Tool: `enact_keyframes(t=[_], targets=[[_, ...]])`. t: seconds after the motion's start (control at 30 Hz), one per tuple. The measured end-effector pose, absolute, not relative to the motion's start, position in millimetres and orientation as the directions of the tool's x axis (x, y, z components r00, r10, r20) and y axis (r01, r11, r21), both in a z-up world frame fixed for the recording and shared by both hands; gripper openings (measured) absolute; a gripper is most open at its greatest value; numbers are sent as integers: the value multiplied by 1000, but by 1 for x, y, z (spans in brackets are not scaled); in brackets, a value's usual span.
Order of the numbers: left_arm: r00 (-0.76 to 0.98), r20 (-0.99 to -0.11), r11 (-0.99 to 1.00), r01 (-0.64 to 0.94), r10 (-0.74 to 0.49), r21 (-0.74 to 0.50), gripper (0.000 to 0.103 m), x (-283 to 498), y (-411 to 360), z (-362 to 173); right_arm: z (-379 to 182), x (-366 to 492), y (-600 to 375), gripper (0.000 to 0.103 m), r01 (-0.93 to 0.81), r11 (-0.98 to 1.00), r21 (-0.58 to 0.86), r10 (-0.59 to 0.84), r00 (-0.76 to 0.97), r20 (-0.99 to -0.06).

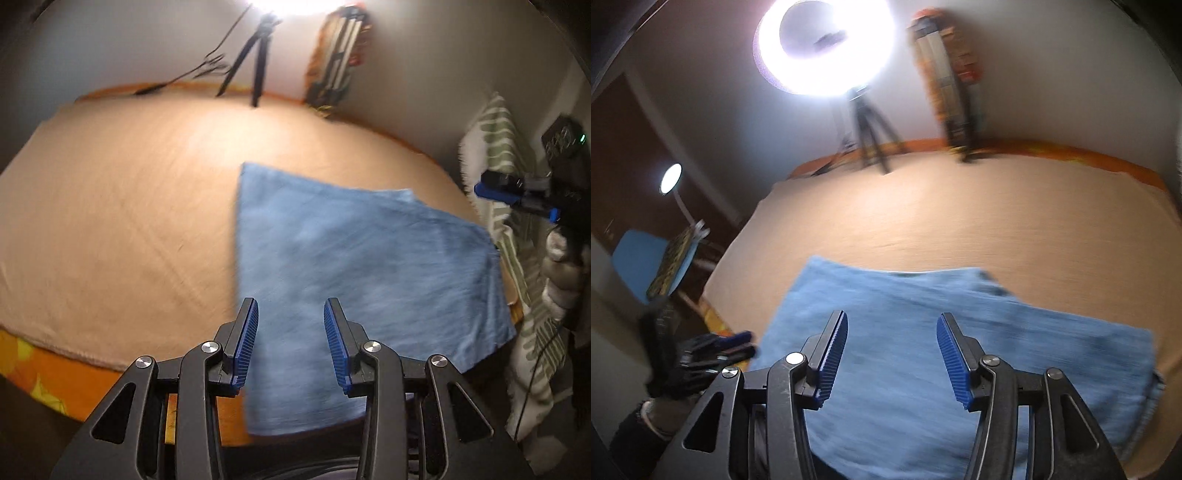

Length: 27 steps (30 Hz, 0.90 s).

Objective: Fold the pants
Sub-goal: 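Open both grippers and release the folded jeans onto the bed, then close the left gripper on the folded jeans edge while the right gripper pinches the opposite edge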

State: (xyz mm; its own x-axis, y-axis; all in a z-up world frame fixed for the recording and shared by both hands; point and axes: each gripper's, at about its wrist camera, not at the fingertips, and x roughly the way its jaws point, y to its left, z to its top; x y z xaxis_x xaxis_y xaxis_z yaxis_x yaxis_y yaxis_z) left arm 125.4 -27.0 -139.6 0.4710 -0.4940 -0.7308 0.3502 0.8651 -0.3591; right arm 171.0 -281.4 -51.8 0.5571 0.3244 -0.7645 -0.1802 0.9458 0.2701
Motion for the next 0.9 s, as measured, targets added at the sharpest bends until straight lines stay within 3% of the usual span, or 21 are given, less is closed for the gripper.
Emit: enact_keyframes(t=[0.27, 0.47, 0.63, 0.9], targets=[[443, -720, 844, 323, -534, -427, 35, 120, -14, -161, -81, 219, -169, 57, -290, 914, 283, 385, 404, -830], [442, -684, 814, 302, -580, -496, 35, 118, -1, -168, -119, 258, -106, 57, -285, 932, 223, 312, 316, -896], [448, -638, 779, 320, -626, -540, 16, 118, 1, -164, -144, 280, -82, 57, -250, 956, 151, 220, 276, -936], [466, -589, 751, 390, -661, -534, 14, 114, -8, -145, -160, 293, -59, 57, -242, 970, 12, 75, 250, -965]])
